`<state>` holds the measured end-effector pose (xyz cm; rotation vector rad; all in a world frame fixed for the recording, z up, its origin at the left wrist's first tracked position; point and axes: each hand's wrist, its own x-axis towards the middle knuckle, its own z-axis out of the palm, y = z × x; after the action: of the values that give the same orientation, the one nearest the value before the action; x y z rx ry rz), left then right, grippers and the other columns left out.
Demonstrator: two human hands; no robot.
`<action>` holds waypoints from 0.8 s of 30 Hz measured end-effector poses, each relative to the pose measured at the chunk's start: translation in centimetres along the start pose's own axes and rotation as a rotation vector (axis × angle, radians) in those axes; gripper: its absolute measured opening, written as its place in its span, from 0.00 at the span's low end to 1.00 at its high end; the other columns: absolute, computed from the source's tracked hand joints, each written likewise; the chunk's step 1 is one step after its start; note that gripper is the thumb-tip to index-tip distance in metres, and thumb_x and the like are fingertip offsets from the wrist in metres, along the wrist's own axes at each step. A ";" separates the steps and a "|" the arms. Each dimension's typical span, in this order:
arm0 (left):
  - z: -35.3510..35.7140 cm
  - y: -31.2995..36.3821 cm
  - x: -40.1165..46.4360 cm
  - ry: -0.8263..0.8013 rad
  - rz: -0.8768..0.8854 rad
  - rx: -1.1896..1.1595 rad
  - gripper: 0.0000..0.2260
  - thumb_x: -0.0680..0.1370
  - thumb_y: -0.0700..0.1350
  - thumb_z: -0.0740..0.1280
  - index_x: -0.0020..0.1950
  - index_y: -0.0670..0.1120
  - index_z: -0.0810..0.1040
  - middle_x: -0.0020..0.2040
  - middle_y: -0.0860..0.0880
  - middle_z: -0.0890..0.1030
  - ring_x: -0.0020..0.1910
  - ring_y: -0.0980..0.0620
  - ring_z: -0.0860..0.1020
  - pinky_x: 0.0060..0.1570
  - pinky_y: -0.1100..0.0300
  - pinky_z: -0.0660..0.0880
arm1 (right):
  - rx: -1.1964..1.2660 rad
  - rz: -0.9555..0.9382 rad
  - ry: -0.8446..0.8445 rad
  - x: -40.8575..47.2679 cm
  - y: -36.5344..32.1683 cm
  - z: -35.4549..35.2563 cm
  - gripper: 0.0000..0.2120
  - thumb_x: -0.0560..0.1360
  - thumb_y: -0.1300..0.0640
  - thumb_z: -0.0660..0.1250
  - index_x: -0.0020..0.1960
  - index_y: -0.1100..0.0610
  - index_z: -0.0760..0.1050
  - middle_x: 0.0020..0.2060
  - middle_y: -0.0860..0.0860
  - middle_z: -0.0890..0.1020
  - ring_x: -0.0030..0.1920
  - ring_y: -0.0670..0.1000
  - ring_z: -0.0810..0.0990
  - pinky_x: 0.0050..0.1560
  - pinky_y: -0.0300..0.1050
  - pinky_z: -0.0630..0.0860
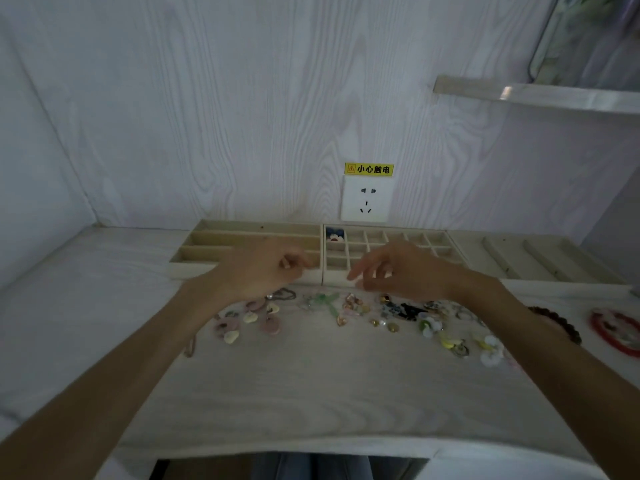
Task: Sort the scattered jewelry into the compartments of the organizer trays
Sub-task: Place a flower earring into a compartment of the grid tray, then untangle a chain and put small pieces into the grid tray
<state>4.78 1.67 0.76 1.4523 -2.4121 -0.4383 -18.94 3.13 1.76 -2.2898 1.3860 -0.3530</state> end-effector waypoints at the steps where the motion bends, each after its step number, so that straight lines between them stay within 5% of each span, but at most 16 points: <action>1: -0.2 -0.3 -0.6 -0.031 0.000 0.002 0.07 0.78 0.50 0.64 0.52 0.60 0.80 0.50 0.60 0.80 0.46 0.61 0.77 0.50 0.61 0.76 | 0.008 -0.017 0.007 -0.3 -0.2 0.3 0.07 0.74 0.54 0.69 0.51 0.49 0.81 0.41 0.43 0.80 0.41 0.42 0.79 0.45 0.36 0.76; 6: -1.1 -2.1 -4.2 -0.173 -0.015 -0.002 0.09 0.74 0.43 0.69 0.51 0.57 0.81 0.49 0.59 0.80 0.47 0.61 0.76 0.53 0.56 0.75 | 0.009 -0.107 0.057 -1.4 -1.7 2.5 0.08 0.72 0.54 0.71 0.50 0.47 0.81 0.42 0.43 0.80 0.42 0.42 0.76 0.42 0.37 0.72; 10: -0.5 -3.0 -5.6 -0.226 -0.062 -0.068 0.12 0.67 0.50 0.76 0.49 0.58 0.82 0.49 0.60 0.80 0.46 0.63 0.76 0.50 0.61 0.75 | 0.001 -0.197 0.036 -0.5 -4.2 4.8 0.12 0.70 0.49 0.72 0.54 0.47 0.80 0.46 0.46 0.80 0.44 0.45 0.76 0.46 0.41 0.74; 17: 0.0 -2.9 -6.0 -0.222 -0.049 -0.511 0.17 0.69 0.33 0.74 0.55 0.45 0.80 0.50 0.49 0.84 0.50 0.55 0.81 0.43 0.61 0.78 | -0.065 -0.092 0.054 1.7 -5.8 8.1 0.25 0.63 0.38 0.74 0.57 0.44 0.74 0.49 0.42 0.76 0.46 0.44 0.73 0.48 0.43 0.72; 24: 0.4 -2.6 -4.7 -0.122 -0.045 -0.562 0.14 0.68 0.30 0.73 0.47 0.46 0.79 0.49 0.44 0.83 0.48 0.49 0.82 0.38 0.68 0.76 | -0.136 -0.025 0.046 1.8 -5.6 6.8 0.11 0.70 0.54 0.72 0.52 0.51 0.80 0.46 0.47 0.81 0.42 0.43 0.74 0.43 0.37 0.69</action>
<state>8.82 4.74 -1.10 1.2484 -2.0906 -1.1348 -10.79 5.37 -1.42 -2.4248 1.4451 -0.3311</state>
